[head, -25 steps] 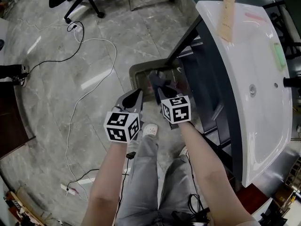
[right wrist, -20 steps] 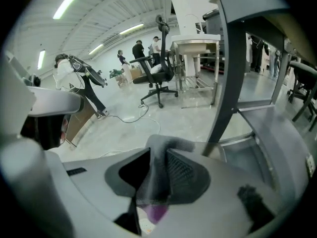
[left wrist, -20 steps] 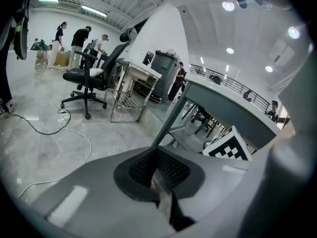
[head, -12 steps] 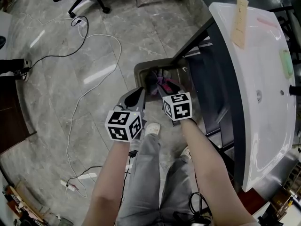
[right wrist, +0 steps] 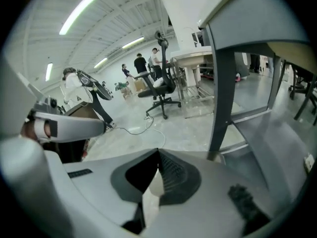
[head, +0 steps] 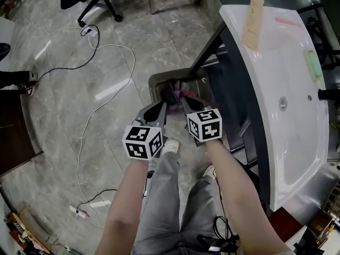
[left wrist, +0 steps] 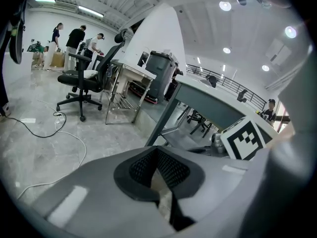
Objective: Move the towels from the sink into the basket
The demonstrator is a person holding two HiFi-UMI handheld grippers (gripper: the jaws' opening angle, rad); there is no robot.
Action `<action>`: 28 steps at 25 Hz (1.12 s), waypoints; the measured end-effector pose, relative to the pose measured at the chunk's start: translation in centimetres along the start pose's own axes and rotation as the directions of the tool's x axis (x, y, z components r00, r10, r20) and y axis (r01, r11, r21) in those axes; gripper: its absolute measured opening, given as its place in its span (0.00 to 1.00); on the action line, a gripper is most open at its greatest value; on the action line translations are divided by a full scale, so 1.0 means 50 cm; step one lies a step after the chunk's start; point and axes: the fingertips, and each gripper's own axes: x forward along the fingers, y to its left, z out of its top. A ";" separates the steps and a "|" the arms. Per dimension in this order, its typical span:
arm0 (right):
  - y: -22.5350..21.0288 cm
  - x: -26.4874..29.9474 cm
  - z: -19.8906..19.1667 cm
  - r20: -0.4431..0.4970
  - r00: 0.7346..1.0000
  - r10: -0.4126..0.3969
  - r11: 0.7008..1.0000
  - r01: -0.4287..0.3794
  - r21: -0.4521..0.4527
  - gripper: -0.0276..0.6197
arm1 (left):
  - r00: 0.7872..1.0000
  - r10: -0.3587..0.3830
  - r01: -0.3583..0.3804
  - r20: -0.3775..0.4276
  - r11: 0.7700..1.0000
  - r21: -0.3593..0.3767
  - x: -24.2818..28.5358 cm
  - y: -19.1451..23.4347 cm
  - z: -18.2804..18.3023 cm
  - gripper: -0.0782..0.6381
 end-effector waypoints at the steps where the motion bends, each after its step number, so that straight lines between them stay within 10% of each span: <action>1: 0.006 -0.013 0.010 0.021 1.000 0.023 1.000 -0.023 0.008 0.07 | 1.000 -0.001 0.001 0.002 1.000 0.002 -0.003 -0.007 0.002 0.12; 10: 0.075 -0.112 0.069 0.082 0.989 0.120 0.991 -0.114 -0.071 0.07 | 1.000 0.001 -0.001 0.018 1.000 0.017 -0.025 -0.056 0.047 0.12; 28: 0.118 -0.264 0.199 0.197 0.979 0.060 0.997 -0.049 -0.062 0.07 | 0.998 0.028 -0.032 0.058 0.997 0.068 -0.090 -0.135 0.160 0.11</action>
